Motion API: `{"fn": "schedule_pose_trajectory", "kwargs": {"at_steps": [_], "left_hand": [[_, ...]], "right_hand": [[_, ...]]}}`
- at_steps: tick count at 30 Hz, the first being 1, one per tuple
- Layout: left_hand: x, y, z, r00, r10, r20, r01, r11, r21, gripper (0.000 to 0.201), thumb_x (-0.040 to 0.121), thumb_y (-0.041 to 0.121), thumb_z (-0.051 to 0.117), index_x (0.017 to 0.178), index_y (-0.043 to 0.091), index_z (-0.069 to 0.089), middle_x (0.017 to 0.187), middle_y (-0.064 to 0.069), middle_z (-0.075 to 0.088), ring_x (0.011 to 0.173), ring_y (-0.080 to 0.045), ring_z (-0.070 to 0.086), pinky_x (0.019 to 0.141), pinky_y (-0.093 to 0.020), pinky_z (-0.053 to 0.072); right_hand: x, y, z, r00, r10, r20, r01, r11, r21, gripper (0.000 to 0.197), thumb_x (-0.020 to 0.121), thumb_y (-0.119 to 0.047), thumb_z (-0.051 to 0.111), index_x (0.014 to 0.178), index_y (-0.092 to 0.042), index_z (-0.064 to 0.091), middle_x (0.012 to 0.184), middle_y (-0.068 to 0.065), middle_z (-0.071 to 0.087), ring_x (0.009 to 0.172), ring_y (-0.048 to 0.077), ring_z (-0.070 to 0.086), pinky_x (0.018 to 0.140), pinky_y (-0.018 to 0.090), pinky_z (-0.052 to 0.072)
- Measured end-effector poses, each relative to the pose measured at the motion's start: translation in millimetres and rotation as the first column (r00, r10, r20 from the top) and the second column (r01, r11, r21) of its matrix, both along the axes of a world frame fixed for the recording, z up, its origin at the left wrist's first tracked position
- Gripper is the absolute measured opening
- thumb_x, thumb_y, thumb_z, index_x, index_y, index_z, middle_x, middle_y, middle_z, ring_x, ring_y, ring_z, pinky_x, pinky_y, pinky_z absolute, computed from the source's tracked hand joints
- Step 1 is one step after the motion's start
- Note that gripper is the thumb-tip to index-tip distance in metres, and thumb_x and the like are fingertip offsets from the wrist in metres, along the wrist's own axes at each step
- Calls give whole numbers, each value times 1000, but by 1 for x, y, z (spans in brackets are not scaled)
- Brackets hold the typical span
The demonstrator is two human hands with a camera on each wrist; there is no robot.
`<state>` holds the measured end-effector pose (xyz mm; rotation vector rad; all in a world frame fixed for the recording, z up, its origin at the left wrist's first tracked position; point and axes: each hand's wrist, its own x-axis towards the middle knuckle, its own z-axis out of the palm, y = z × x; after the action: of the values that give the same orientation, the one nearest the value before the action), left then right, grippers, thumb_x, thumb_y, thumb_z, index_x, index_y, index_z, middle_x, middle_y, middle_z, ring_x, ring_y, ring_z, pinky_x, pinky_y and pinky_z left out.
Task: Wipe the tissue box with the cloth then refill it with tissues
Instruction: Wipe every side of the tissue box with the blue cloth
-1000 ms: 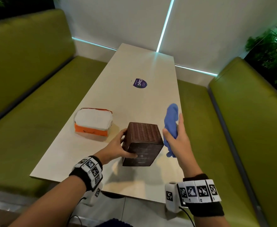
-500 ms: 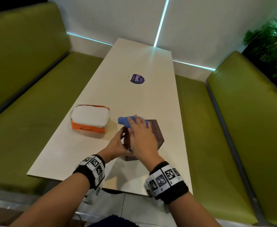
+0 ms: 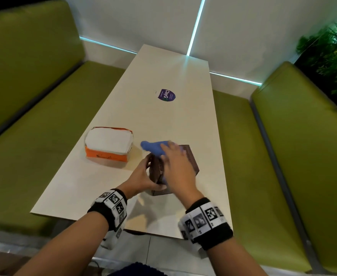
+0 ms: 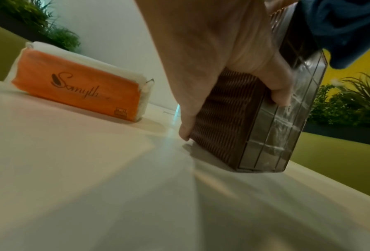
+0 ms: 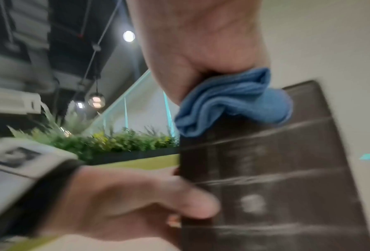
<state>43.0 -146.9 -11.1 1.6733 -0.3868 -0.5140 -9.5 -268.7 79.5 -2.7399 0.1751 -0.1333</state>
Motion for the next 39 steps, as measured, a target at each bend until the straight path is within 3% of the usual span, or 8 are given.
{"fn": "schedule_pose_trajectory", "kwargs": {"at_steps": [4, 10, 18, 23, 26, 30, 35, 39], "left_hand": [[3, -1, -1, 999, -13, 31, 13, 1000, 1, 112, 47, 16, 92, 139, 36, 32, 136, 7, 49, 127, -8, 47, 104, -29, 43], [-3, -1, -4, 998, 43, -47, -44, 999, -12, 104, 46, 32, 83, 137, 21, 35, 136, -3, 51, 122, -11, 51, 100, -35, 49], [0, -6, -5, 1000, 12, 23, -14, 997, 75, 119, 43, 28, 92, 145, 27, 31, 140, 4, 46, 129, -12, 45, 107, -42, 45], [-5, -10, -2, 998, -8, 68, 0, 994, 113, 59, 60, 9, 88, 110, 21, 58, 104, 2, 63, 116, -26, 62, 74, -12, 52], [-2, -10, -5, 996, 72, -54, -71, 997, 15, 101, 42, 28, 87, 130, 19, 39, 122, 7, 52, 119, -11, 53, 86, -10, 47], [0, -9, -1, 1000, 17, 3, -17, 999, 36, 119, 44, 24, 93, 145, 32, 29, 140, 5, 43, 129, -10, 44, 107, -38, 43], [-4, -7, -8, 999, 41, -29, -41, 999, 1, 112, 42, 30, 88, 140, 28, 33, 136, 4, 48, 129, -14, 47, 106, -41, 45], [-7, -2, -8, 998, 60, -32, -61, 998, -18, 117, 40, 29, 90, 141, 22, 32, 136, 4, 48, 126, -10, 47, 107, -39, 43]], "right_hand": [[1, -35, 5, 961, -274, -21, 275, 956, 106, 42, 104, -24, 32, 145, -20, 37, 158, 1, 28, 145, 21, 27, 114, 37, 31], [-8, 29, -6, 999, 40, -23, -42, 995, -87, 49, 103, -18, 33, 152, -17, 24, 162, 5, 14, 150, 21, 11, 121, 32, 4], [-6, -21, 7, 984, -178, -16, 179, 982, 63, 44, 104, -25, 31, 148, -21, 32, 160, 1, 23, 149, 18, 16, 121, 34, 18], [-14, 23, -1, 994, 113, -5, -113, 993, -30, 43, 102, -16, 38, 145, -17, 40, 161, 5, 21, 150, 24, 12, 121, 37, 4], [-8, -1, 1, 1000, 9, 9, -10, 998, 57, 40, 102, -18, 37, 141, -20, 46, 158, 1, 29, 147, 20, 20, 119, 34, 10], [-5, -48, 3, 935, -353, 39, 332, 906, 262, 40, 103, -27, 36, 142, -22, 42, 152, 1, 40, 140, 24, 37, 110, 38, 33], [-14, 7, -4, 1000, 10, 26, -9, 998, -61, 47, 105, -24, 29, 151, -20, 25, 162, 1, 17, 150, 19, 11, 120, 29, 2], [-14, -11, -4, 997, -43, 67, 35, 993, 110, 42, 104, -22, 34, 146, -21, 39, 158, 0, 28, 148, 18, 19, 120, 30, 8]]}}
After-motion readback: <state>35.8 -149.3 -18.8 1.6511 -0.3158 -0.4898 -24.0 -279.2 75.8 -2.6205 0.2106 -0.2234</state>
